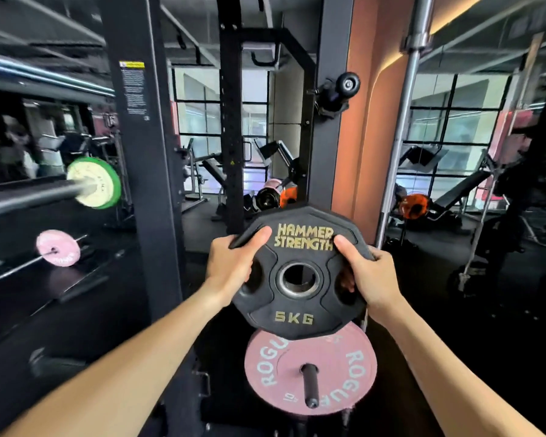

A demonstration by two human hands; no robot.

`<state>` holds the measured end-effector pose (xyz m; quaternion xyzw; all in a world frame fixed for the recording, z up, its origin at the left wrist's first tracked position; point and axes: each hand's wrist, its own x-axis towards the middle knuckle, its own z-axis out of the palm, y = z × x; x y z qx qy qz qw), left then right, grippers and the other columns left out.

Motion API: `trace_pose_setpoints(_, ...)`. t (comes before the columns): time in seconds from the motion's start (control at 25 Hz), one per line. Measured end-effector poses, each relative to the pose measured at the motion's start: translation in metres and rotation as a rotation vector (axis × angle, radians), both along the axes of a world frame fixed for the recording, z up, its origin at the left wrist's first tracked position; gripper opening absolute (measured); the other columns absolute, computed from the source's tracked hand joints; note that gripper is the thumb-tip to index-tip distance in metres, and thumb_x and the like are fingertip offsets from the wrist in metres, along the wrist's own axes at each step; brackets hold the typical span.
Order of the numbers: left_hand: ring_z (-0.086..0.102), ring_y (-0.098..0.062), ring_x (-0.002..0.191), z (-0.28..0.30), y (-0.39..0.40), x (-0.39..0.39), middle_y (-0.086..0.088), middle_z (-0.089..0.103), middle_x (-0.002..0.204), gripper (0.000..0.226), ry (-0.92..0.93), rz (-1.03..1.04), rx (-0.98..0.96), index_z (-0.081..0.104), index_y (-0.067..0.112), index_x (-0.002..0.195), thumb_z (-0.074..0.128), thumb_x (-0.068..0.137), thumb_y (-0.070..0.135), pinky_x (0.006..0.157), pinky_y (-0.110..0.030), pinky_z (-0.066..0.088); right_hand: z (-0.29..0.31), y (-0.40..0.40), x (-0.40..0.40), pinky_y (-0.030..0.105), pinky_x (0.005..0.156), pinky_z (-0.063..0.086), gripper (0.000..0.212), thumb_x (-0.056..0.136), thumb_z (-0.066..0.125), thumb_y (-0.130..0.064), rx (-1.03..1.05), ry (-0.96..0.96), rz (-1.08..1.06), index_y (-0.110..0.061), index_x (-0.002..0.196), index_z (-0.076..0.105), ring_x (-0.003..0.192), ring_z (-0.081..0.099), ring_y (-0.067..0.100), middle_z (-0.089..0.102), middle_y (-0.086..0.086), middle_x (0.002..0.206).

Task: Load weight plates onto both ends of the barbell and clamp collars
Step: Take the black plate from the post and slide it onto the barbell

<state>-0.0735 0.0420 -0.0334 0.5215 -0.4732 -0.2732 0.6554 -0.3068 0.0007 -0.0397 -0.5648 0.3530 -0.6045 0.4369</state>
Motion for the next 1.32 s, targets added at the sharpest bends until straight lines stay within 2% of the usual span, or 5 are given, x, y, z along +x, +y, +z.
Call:
trace_pose_setpoints(0.24,0.035,-0.018,0.043,0.045,0.132,0.086,-0.004,0.039,0.045,0.068,-0.067,0.208,-0.068,0.053,0.011,0.065,0.076,0.054,0.075,0.037,-0.024,0.027,0.036,0.086,0.102,0.018,0.036,0.029,0.061,0.047,0.083,-0.077,-0.064,-0.016,0.120,-0.022,0.045,0.057,0.036,0.038,0.017,0.048,0.003,0.042)
trace_pose_setpoints(0.64,0.039,-0.020,0.035,0.071,0.290,0.251,-0.004,0.041,0.039,0.078,-0.093,0.569,-0.095,0.045,0.010,0.043,0.074,0.053,0.082,0.039,-0.023,0.033,0.068,0.174,0.313,0.021,0.035,0.032,0.060,0.049,0.086,-0.075,-0.034,0.017,0.501,-0.024,0.039,0.055,0.034,0.041,0.016,0.050,0.002,0.042)
trace_pose_setpoints(0.76,0.040,-0.014,0.032,0.071,0.301,0.304,0.002,0.043,0.035,0.065,-0.120,0.674,-0.048,0.047,0.025,0.032,0.071,0.062,0.077,0.037,-0.020,0.036,0.069,0.180,0.373,0.021,0.036,0.034,0.051,0.054,0.085,-0.073,-0.019,0.032,0.583,-0.028,0.042,0.065,0.035,0.043,0.013,0.054,-0.004,0.042)
trace_pose_setpoints(0.96,0.041,-0.018,0.037,0.074,0.281,0.404,-0.003,0.042,0.040,0.067,-0.134,0.774,0.006,0.043,0.020,0.044,0.067,0.060,0.081,0.050,-0.029,0.039,0.074,0.162,0.468,0.020,0.035,0.036,0.040,0.055,0.085,-0.068,0.017,-0.004,0.647,-0.029,0.063,0.079,0.034,0.046,0.011,0.061,-0.006,0.048)
trace_pose_setpoints(1.32,0.037,-0.019,0.037,0.068,0.221,0.512,-0.004,0.038,0.039,0.064,-0.117,0.643,0.019,0.041,0.022,0.041,0.070,0.062,0.075,0.050,-0.030,0.038,0.064,0.123,0.562,0.020,0.034,0.035,0.040,0.054,0.087,-0.065,0.080,-0.023,0.520,-0.030,0.046,0.070,0.034,0.045,0.009,0.057,-0.006,0.043)
